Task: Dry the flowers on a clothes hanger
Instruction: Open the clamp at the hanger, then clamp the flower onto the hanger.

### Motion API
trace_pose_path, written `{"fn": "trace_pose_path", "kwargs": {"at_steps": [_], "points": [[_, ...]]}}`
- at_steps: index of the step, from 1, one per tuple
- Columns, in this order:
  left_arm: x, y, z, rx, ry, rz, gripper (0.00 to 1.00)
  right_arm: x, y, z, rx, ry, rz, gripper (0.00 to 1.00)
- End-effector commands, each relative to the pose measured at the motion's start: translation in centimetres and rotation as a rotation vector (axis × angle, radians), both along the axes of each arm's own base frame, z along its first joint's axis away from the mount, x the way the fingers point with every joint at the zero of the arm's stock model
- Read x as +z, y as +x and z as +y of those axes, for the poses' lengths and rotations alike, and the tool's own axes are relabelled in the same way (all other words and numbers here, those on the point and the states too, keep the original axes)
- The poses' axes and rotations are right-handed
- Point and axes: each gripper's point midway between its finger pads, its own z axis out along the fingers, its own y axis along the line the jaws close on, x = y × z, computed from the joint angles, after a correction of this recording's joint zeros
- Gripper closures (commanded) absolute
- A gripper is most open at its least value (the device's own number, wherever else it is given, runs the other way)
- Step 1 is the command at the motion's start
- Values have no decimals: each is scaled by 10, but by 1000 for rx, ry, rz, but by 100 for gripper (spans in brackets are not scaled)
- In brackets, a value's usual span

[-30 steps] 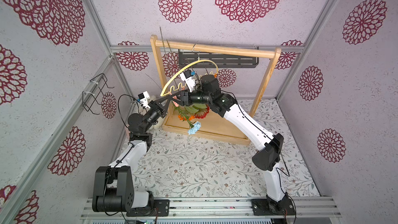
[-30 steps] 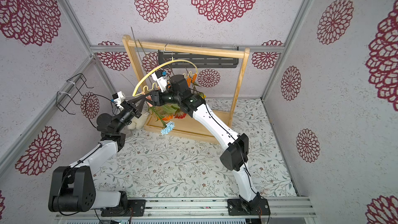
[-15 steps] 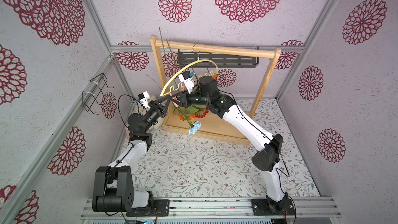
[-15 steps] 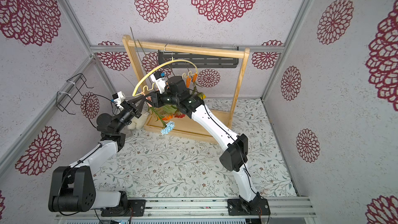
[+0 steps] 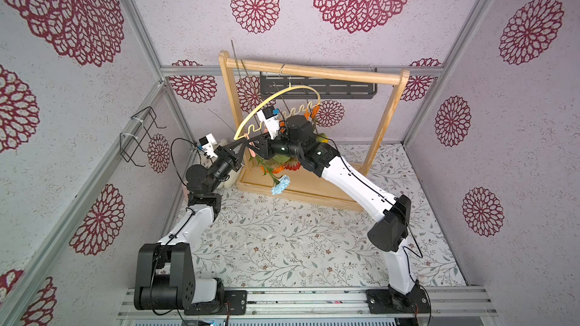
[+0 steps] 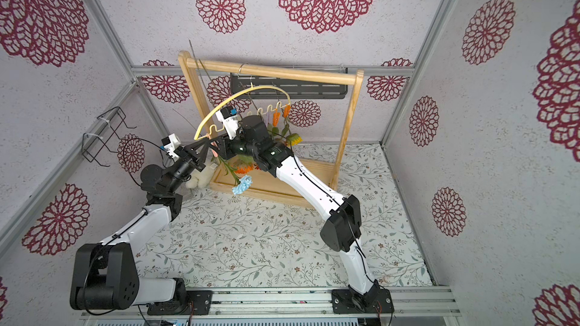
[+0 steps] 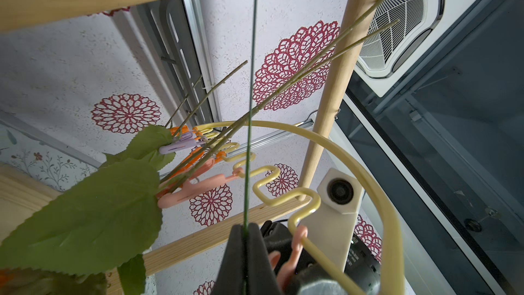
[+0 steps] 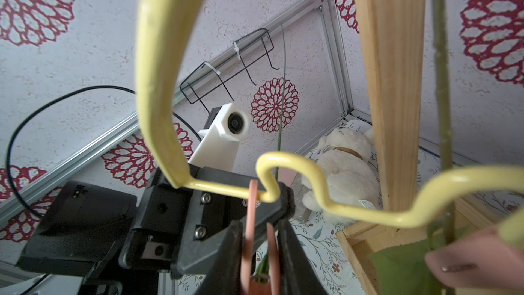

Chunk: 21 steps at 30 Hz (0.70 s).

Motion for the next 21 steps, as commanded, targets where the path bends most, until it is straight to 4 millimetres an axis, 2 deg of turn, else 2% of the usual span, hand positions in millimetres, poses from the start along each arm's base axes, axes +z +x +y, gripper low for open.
{"fn": "trace_pose_path", "kwargs": {"at_steps": [1,4,11,15,17,19,21], "points": [[7,-6,7,34,-28,-6,100,54,-14,-13,-8,149,-89,81],[2,-6,13,55,-69,19,100,55,-15,-14,-8,171,-99,81],[7,-5,16,58,-124,28,100,48,-18,-15,2,176,-102,81],[8,-6,15,53,-123,23,100,51,-21,-19,0,188,-118,82],[7,-5,15,52,-117,24,100,53,-22,-21,-2,194,-124,79],[7,-5,14,46,-106,22,100,55,-22,-22,-4,197,-129,70],[7,-5,12,44,-94,17,100,57,-22,-23,-6,200,-133,68]]}}
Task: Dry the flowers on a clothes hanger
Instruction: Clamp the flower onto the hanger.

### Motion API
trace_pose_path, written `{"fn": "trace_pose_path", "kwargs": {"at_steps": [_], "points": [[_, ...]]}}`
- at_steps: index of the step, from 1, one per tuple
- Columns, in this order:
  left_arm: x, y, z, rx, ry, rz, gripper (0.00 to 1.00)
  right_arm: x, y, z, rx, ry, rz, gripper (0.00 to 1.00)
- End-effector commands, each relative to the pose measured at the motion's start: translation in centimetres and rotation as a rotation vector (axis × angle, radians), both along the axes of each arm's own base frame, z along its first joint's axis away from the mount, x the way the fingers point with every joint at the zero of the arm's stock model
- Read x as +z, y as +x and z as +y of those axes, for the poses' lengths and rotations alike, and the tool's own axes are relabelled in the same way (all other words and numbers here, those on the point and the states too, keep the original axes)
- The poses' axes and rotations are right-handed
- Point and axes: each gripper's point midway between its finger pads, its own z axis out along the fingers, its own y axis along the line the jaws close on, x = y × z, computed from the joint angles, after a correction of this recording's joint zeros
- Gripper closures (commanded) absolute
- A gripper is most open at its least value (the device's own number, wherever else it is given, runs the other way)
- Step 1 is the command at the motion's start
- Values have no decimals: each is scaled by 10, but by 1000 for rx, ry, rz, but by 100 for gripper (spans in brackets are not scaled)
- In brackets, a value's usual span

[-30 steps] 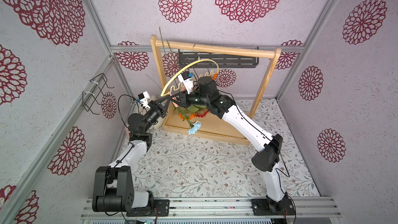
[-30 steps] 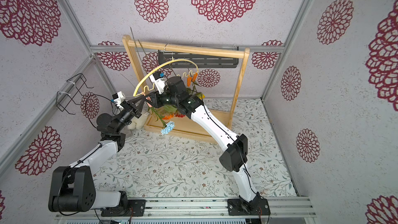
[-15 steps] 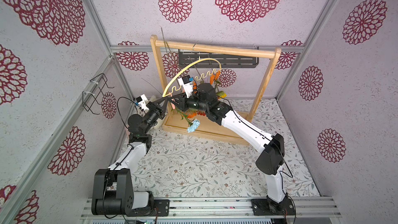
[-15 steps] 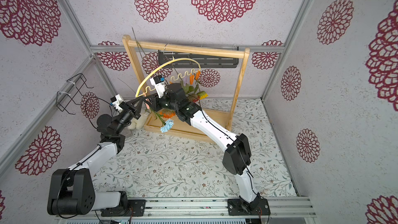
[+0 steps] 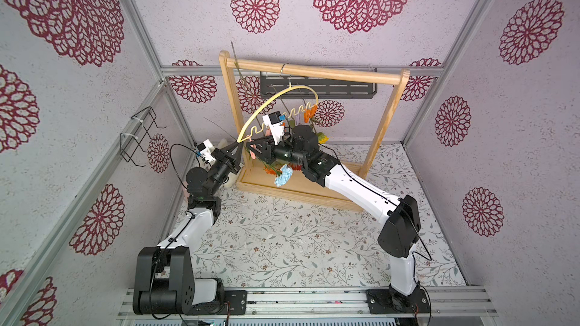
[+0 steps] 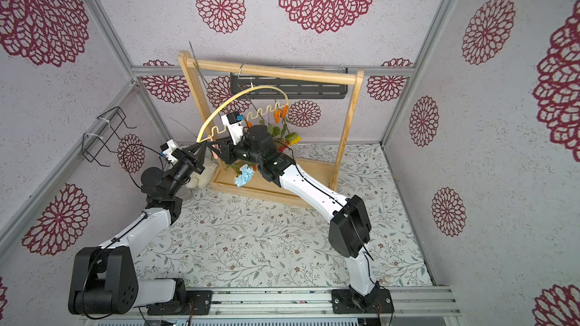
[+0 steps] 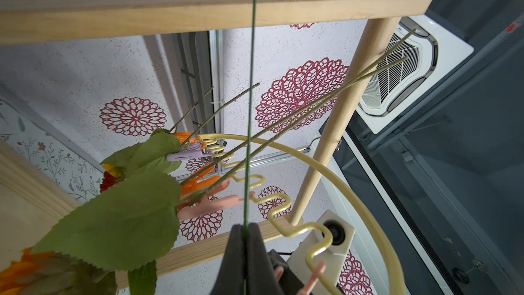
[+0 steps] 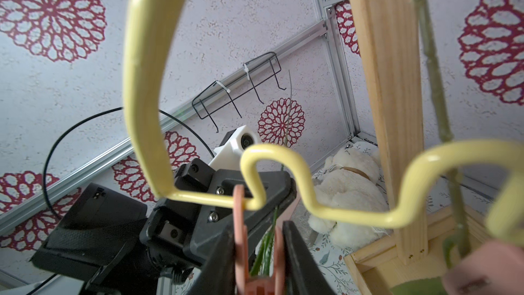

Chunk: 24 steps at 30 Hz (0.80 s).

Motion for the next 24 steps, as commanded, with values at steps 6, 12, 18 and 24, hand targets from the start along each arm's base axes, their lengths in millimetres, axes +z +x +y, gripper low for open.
{"fn": "trace_pose_path", "kwargs": {"at_steps": [6,12,18,24], "points": [[16,-7,-2,-4,37,-65,100,53,-17,-16,2,92,-87,63],[14,-5,-4,-10,80,-71,100,55,-18,-19,0,91,-94,52],[6,0,-1,2,129,-56,88,51,-20,-32,-31,84,-96,47],[7,2,1,-2,152,-64,77,37,-25,-51,-49,99,-85,45]]}}
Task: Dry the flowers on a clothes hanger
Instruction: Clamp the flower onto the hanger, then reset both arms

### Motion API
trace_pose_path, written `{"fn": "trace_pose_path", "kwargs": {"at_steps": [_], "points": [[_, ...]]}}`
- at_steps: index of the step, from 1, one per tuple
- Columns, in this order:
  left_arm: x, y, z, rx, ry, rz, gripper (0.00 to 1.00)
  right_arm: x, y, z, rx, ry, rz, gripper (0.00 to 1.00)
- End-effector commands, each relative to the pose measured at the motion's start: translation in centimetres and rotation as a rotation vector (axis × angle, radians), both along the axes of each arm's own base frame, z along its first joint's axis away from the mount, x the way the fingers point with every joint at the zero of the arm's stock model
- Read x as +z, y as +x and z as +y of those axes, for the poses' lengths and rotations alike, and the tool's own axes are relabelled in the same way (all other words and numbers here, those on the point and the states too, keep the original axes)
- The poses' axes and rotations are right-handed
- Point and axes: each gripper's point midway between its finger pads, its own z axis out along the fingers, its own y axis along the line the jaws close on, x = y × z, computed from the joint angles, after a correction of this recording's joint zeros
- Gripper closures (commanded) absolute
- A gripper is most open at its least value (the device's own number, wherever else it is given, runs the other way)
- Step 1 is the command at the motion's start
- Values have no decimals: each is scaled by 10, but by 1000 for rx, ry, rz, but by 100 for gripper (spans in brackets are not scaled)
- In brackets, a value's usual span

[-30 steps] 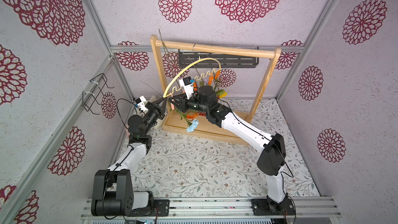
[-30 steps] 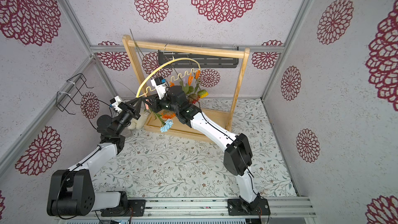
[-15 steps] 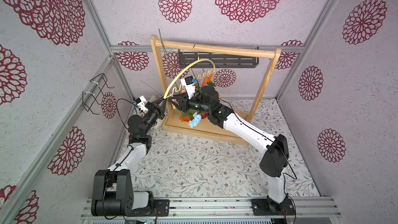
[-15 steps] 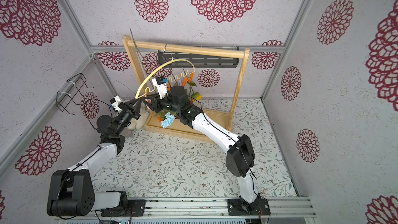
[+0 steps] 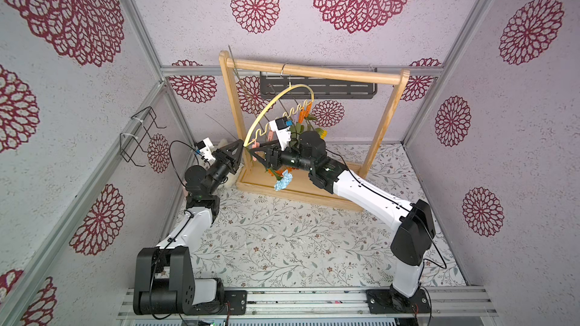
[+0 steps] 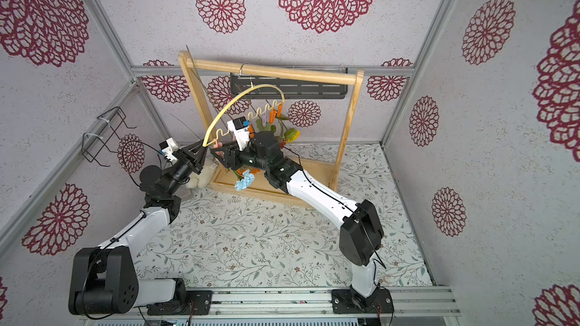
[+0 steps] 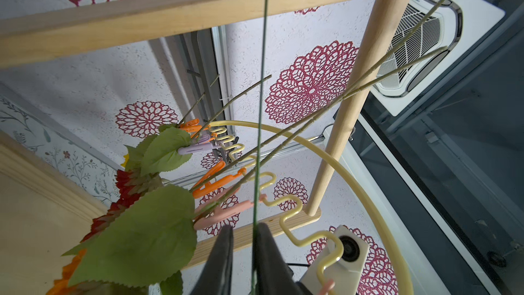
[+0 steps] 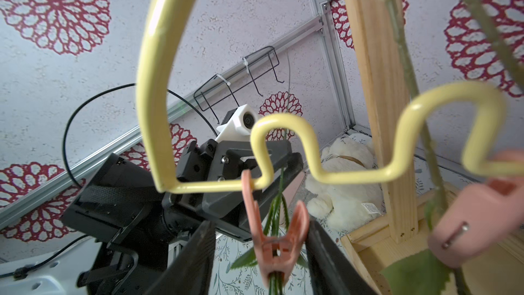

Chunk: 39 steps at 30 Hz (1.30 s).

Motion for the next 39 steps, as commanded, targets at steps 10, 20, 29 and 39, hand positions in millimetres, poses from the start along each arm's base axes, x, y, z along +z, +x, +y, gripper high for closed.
{"fn": "trace_pose_path", "kwargs": {"at_steps": [10,20,29,39], "points": [[10,1,9,13,130,-44,38,38,-29,-66,-28,163,-150,41],[-17,-8,55,155,316,17,2,7,-63,-134,-141,101,-316,40],[-100,-18,121,352,777,344,3,-48,-58,-257,-677,-37,-413,1],[-169,-50,151,590,1326,401,3,-142,-25,-382,-1063,-259,-327,1]]}}
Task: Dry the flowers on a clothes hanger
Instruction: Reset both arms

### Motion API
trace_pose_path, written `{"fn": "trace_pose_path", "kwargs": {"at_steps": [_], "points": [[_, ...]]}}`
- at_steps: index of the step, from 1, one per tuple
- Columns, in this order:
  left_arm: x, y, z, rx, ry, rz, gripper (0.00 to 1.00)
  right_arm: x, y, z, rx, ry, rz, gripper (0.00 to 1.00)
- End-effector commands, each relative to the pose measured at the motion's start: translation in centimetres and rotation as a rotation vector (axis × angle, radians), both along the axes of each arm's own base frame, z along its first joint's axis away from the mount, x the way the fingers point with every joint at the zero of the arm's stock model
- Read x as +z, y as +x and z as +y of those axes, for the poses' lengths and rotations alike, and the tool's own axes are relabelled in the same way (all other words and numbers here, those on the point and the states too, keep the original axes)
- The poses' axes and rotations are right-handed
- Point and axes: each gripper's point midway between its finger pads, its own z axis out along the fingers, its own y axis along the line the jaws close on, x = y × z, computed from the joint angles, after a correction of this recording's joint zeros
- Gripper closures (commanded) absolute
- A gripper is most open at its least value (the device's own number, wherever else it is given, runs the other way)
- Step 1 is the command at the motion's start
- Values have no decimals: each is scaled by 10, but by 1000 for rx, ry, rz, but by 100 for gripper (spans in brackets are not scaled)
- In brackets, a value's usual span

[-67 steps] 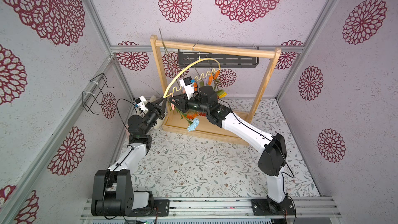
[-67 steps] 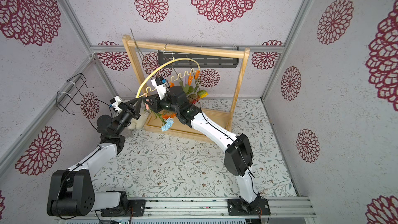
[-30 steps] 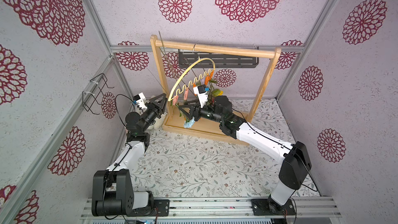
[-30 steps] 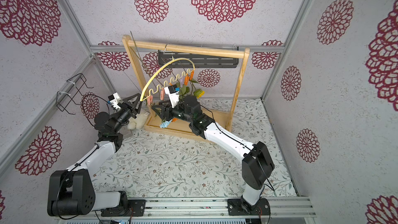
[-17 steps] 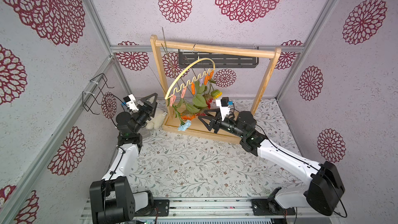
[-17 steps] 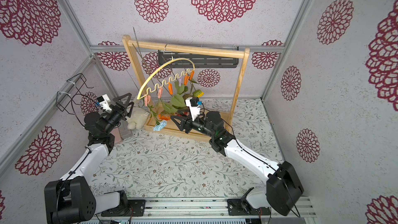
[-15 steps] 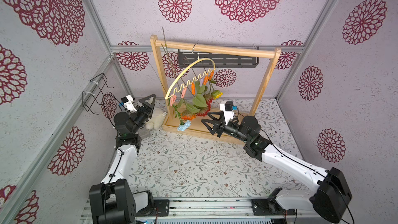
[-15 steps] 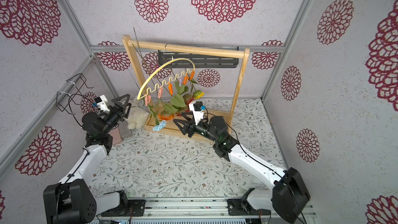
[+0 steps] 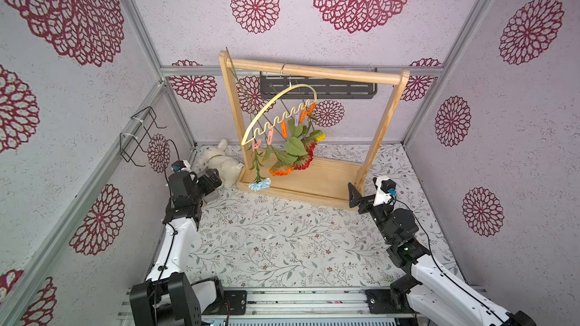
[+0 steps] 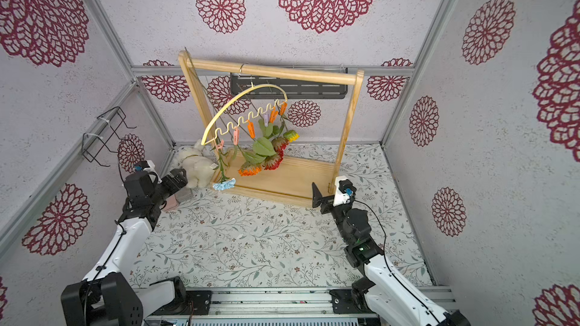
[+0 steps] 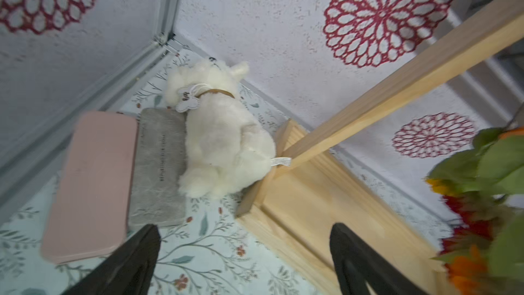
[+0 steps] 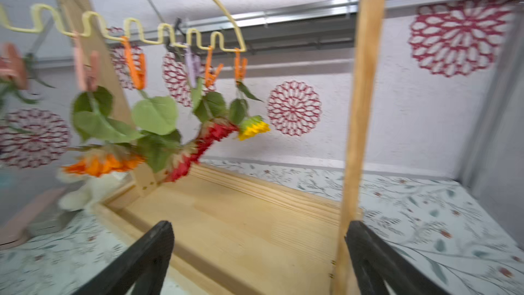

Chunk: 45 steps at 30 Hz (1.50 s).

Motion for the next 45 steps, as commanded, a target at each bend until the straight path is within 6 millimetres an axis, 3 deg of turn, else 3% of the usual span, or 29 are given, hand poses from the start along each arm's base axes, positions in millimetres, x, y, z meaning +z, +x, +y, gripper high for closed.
{"fn": "trace_pose_path", "kwargs": {"at_steps": [1,3,8,12,20,27,29,34,45], "points": [[-8,-9,6,35,281,-31,3,-14,7,-32,-117,-55,-18,1],[-17,-9,-1,25,329,-62,3,-36,13,-42,-133,-89,8,1],[-47,-5,-3,43,359,-85,3,-65,22,-52,-148,-138,12,1],[-43,10,-7,13,422,-157,3,-86,33,-59,-149,-187,47,1],[-62,24,-3,-19,469,-212,2,-93,26,-68,-124,-198,-27,1],[-69,33,-1,-42,446,-160,3,-117,46,-70,-97,-193,42,1],[-72,34,3,-34,436,-137,3,-119,52,-85,-160,-155,69,1],[-75,37,13,-15,386,-115,3,-121,56,-89,-161,-137,84,1],[-71,35,12,-8,392,-131,2,-121,58,-92,-175,-132,86,1]]}}
